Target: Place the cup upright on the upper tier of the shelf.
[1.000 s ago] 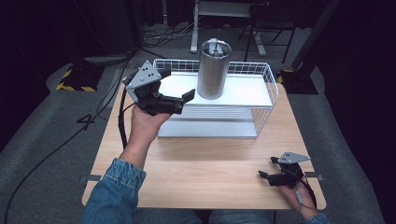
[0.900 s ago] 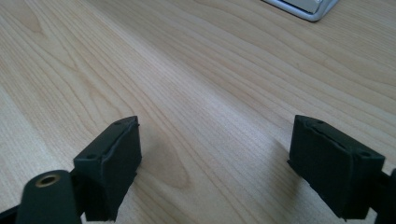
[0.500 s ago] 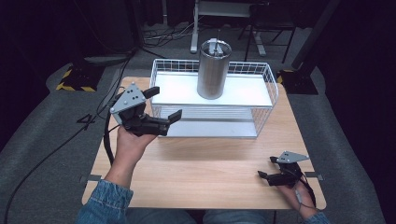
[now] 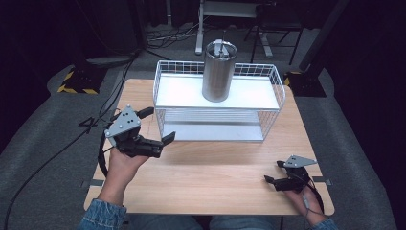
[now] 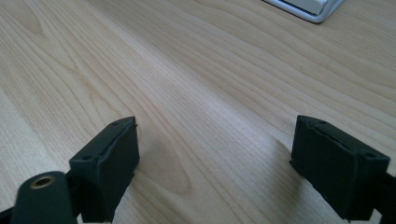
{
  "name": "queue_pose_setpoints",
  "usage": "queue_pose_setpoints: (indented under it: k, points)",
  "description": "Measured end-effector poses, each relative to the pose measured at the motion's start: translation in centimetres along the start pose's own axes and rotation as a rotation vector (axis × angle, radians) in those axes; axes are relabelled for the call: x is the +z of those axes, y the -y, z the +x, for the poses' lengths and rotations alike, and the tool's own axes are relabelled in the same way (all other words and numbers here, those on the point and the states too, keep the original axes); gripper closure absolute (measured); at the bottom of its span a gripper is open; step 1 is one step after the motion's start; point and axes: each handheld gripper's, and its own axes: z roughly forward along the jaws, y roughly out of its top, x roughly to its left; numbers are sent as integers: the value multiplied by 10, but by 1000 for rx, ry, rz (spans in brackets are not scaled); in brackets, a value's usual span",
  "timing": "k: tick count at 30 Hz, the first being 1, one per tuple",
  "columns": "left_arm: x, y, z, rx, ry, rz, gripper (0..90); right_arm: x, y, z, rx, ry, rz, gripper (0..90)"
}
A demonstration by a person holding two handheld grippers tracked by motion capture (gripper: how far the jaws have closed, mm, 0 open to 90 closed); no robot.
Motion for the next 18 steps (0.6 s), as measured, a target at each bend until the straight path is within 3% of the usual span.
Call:
queue_pose_setpoints:
  k: [9, 14, 18]
  points:
    - [-3, 41, 1, -38, 23, 47, 0, 0, 0, 0, -1, 1, 1, 157]
    - [-2, 64, 0, -23, 9, 105, 0, 0, 0, 0, -1, 0, 1, 158]
    - [-1, 87, 1, -61, 18, 103, 0, 0, 0, 0, 0, 1, 0, 158]
